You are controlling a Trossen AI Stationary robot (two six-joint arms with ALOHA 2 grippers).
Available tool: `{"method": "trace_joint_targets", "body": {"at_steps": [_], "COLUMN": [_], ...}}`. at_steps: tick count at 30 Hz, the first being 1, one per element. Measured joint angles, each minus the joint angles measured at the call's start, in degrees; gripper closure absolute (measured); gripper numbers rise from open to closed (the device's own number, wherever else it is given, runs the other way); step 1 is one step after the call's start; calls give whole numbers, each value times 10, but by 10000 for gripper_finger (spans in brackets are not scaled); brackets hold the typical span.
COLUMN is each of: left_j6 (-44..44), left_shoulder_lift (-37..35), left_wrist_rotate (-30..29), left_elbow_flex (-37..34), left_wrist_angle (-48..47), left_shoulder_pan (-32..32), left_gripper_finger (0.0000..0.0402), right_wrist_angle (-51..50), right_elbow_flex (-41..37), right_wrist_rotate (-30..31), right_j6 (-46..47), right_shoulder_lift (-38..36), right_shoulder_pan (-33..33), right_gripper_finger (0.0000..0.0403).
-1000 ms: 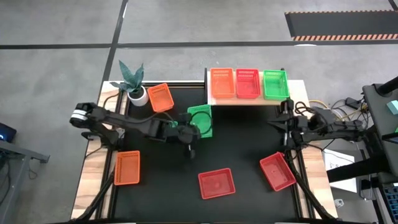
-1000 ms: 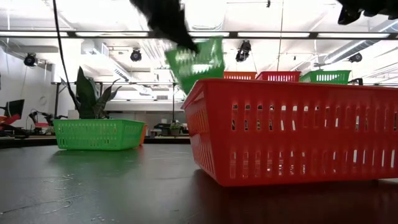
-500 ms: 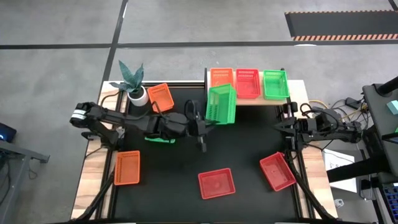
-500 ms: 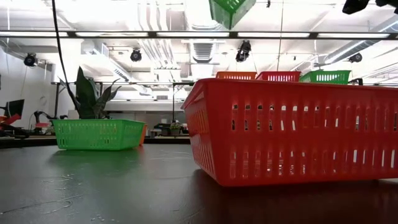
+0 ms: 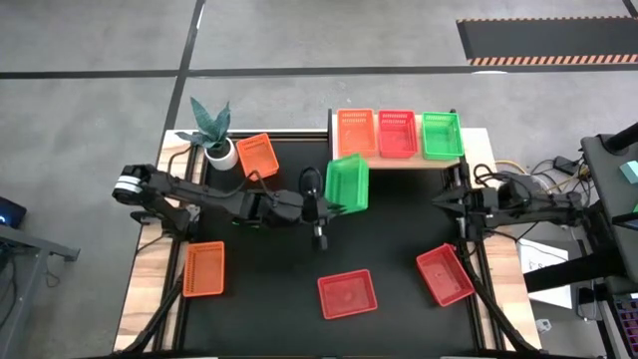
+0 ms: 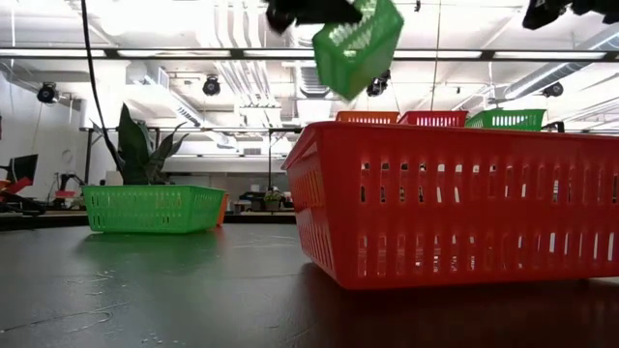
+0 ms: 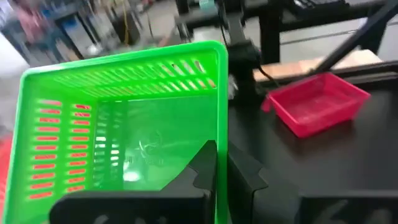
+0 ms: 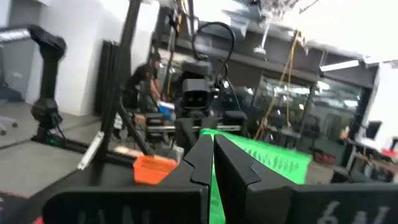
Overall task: Stack baskets on shelf by color
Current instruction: Stack the top green bin on the other green bin on the shelf
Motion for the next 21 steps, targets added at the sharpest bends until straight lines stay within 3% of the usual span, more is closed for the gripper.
{"method": "trace_joint_targets", "body": {"at_steps": [5, 9, 12, 21], "left_j6": [-80, -105, -123, -140], "left_shoulder_lift": [1, 1, 1, 1], "left_wrist_rotate": [0, 0, 0, 1], "left_elbow_flex": [-49, -72, -90, -106], "left_wrist_angle": [-1, 1, 0, -31], "left_shoulder_pan": [-10, -16, -17, -16], "left_gripper_finger": [402, 402, 402, 402], "right_wrist_angle": [18, 19, 12, -102], "right_elbow_flex": [5, 34, 56, 181], "right_wrist_rotate": [17, 62, 60, 62], "right_j6": [0, 28, 47, 101], "right_shoulder_lift": [76, 143, 195, 354], "right_shoulder_pan": [0, 0, 0, 0], "right_gripper_finger": [394, 394, 388, 304]}}
